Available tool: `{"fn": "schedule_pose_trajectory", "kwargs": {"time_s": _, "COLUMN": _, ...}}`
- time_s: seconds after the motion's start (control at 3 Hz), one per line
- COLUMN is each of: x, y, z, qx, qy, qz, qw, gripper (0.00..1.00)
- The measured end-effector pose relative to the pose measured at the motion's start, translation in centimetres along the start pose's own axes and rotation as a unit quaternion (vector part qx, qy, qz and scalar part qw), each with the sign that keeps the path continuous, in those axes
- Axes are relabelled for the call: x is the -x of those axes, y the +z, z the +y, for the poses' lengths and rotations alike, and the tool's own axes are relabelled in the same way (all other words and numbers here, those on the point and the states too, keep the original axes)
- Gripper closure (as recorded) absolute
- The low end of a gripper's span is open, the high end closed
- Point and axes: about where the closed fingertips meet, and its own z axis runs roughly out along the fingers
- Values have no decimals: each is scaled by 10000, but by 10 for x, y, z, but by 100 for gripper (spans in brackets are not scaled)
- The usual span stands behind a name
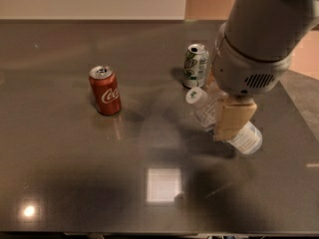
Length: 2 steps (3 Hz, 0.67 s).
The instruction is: Knock blue plastic bottle over
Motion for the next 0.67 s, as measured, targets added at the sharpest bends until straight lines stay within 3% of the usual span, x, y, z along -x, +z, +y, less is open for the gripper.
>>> {"fn": "schedule_pose_trajectory", "kwargs": {"time_s": 0.67, "x": 16, "y": 35, "z": 10, "qx": -45, "qy": -286, "qz": 505, "qw": 9983, "gripper": 35}}
